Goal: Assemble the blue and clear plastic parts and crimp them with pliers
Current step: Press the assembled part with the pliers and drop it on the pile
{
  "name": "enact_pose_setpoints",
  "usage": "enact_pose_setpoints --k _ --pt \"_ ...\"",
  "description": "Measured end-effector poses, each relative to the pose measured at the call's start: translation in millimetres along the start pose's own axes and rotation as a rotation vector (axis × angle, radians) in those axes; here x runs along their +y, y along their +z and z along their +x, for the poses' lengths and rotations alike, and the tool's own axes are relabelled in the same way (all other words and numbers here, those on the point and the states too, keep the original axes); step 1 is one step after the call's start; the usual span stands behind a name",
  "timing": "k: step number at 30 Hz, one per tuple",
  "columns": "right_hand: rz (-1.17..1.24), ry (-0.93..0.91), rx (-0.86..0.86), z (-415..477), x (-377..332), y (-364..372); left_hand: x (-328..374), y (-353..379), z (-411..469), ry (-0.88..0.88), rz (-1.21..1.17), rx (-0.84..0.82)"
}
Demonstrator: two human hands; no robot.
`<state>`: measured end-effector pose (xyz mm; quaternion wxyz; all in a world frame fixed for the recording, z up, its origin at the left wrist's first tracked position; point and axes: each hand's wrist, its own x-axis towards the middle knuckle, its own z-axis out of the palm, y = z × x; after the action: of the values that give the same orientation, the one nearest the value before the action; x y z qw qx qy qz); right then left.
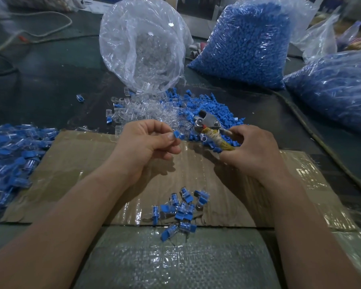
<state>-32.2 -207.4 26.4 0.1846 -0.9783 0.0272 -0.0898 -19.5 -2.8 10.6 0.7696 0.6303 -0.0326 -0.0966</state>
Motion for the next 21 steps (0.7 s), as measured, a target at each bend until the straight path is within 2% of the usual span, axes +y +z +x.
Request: enact_pose_setpoints --k 10,21 --pt "0.124 -0.178 0.124 -6.9 -12.8 6.9 1.4 -1.0 -0.9 0.183 -0.042 0.111" --pt "0.097 -0.252 -0.017 -8.9 -21.0 15.5 0.4 0.9 -1.6 0.23 -0.015 0.107"
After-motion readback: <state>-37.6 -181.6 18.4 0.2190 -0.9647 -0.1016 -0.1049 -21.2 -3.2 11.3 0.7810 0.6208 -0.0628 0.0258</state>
